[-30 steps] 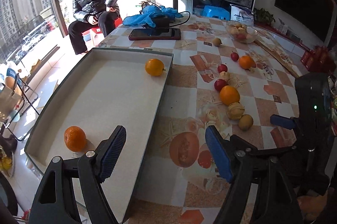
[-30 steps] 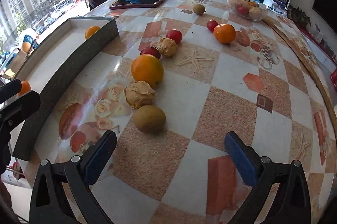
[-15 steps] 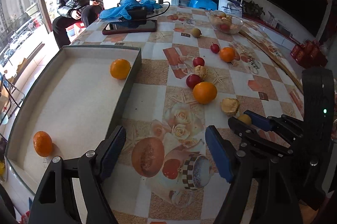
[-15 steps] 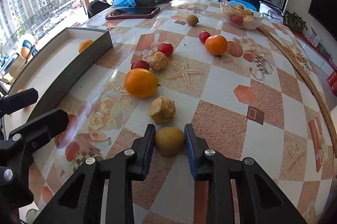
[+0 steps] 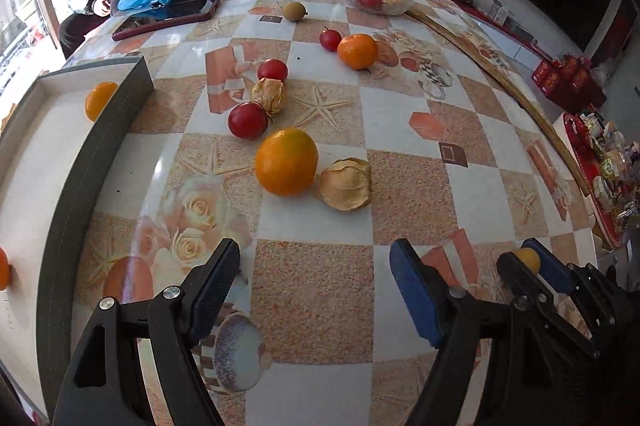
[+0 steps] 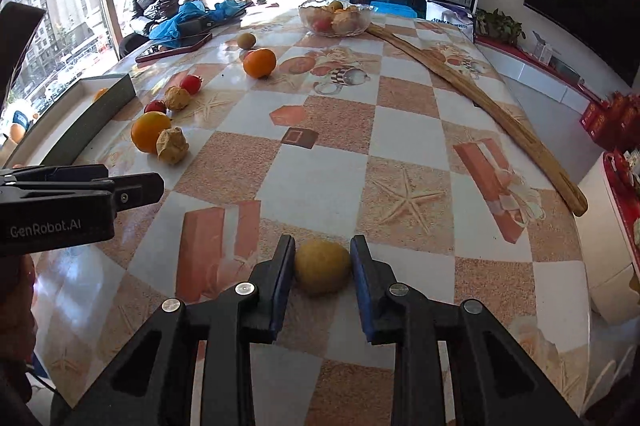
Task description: Organize fruits
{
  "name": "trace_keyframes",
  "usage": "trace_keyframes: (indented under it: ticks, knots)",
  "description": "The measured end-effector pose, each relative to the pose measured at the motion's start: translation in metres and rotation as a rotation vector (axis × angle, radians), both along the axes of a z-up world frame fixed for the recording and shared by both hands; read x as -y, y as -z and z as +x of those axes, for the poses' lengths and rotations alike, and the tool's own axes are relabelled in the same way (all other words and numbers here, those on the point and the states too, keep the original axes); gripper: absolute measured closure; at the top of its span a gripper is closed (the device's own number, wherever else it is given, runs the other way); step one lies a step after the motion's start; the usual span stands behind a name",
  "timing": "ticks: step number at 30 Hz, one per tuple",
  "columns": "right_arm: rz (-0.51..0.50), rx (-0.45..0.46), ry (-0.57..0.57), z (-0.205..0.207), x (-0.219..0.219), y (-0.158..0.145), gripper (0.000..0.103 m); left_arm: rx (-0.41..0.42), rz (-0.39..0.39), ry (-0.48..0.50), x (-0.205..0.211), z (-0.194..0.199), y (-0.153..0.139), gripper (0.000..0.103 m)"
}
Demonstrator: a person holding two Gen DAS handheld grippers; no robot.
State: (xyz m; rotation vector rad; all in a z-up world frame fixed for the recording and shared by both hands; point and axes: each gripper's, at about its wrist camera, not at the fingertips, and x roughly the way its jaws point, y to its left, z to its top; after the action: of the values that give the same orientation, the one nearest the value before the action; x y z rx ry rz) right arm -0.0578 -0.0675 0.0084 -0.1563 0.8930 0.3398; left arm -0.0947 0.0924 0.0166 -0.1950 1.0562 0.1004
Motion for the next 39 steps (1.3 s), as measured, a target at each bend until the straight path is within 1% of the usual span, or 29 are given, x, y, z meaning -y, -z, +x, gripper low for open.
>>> trace_keyframes:
  ticks: [1, 5, 6, 7, 8, 9, 10, 11, 13, 14, 18, 22, 24, 27, 29, 32, 33, 34, 36, 37, 38, 39]
  knots:
    - [0.009, -0.001, 0.011, 0.001, 0.002, 0.0, 0.073, 0.007, 0.017, -0.015, 0.003, 0.004, 0.0, 0.022]
    - [0.018, -0.001, 0.01, 0.001, 0.003, 0.0, 0.073, -0.003, 0.033, -0.062, 0.011, 0.026, 0.002, 0.024]
    - [0.022, -0.001, 0.01, 0.001, 0.004, 0.0, 0.073, 0.0, 0.057, -0.081, 0.012, 0.03, 0.002, 0.03]
    - [0.026, -0.002, 0.011, 0.001, 0.004, -0.001, 0.073, 0.0, 0.095, -0.098, 0.014, 0.032, 0.002, 0.041]
    - [0.03, -0.002, 0.012, 0.0, 0.005, 0.0, 0.073, 0.009, 0.111, -0.103, 0.014, 0.034, 0.002, 0.045]
    - [0.033, -0.003, 0.013, 0.0, 0.005, 0.0, 0.073, 0.016, 0.102, -0.102, 0.012, 0.032, 0.001, 0.056]
    - [0.035, -0.003, 0.013, 0.0, 0.006, 0.0, 0.073, 0.02, 0.108, -0.104, 0.01, 0.03, 0.001, 0.073]
    - [0.034, -0.003, 0.013, 0.0, 0.006, 0.0, 0.073, 0.023, 0.11, -0.102, 0.007, 0.027, 0.0, 0.077]
    - [0.035, -0.003, 0.013, 0.0, 0.006, 0.0, 0.073, 0.039, 0.085, -0.091, -0.003, 0.016, 0.0, 0.077]
    - [0.036, -0.003, 0.013, 0.0, 0.006, 0.0, 0.073, 0.048, 0.085, -0.083, -0.008, 0.008, 0.0, 0.077]
    - [0.042, -0.005, 0.014, 0.0, 0.007, -0.001, 0.073, 0.086, 0.121, -0.051, -0.023, -0.031, 0.001, 0.077]
    - [0.048, -0.006, 0.015, 0.0, 0.007, -0.001, 0.073, 0.121, 0.145, -0.044, -0.034, -0.063, 0.002, 0.076]
    - [0.049, -0.006, 0.015, 0.0, 0.007, -0.001, 0.073, 0.129, 0.145, -0.042, -0.037, -0.067, 0.002, 0.075]
    - [0.049, -0.006, 0.017, 0.0, 0.007, -0.001, 0.073, 0.134, 0.144, -0.053, -0.038, -0.063, 0.002, 0.075]
    - [0.046, -0.006, 0.02, 0.0, 0.007, -0.001, 0.073, 0.145, 0.151, -0.06, -0.037, -0.06, 0.003, 0.073]
    - [0.036, -0.004, 0.022, 0.0, 0.007, -0.001, 0.073, 0.152, 0.181, -0.061, -0.034, -0.054, 0.004, 0.066]
    - [0.031, -0.003, 0.021, 0.0, 0.006, -0.001, 0.073, 0.15, 0.182, -0.067, -0.035, -0.051, 0.004, 0.061]
    - [0.027, -0.002, 0.021, -0.001, 0.005, -0.001, 0.073, 0.148, 0.176, -0.077, -0.036, -0.049, 0.004, 0.053]
    - [0.02, 0.0, 0.022, -0.001, 0.004, -0.001, 0.072, 0.148, 0.152, -0.097, -0.042, -0.047, 0.005, 0.046]
    - [0.019, 0.0, 0.025, -0.001, 0.004, -0.001, 0.072, 0.152, 0.133, -0.101, -0.045, -0.048, 0.005, 0.046]
    - [0.018, 0.001, 0.029, -0.001, 0.005, -0.001, 0.068, 0.159, 0.12, -0.102, -0.047, -0.049, 0.005, 0.046]
    - [0.014, 0.001, 0.038, -0.001, 0.005, -0.001, 0.06, 0.165, 0.113, -0.102, -0.049, -0.051, 0.005, 0.046]
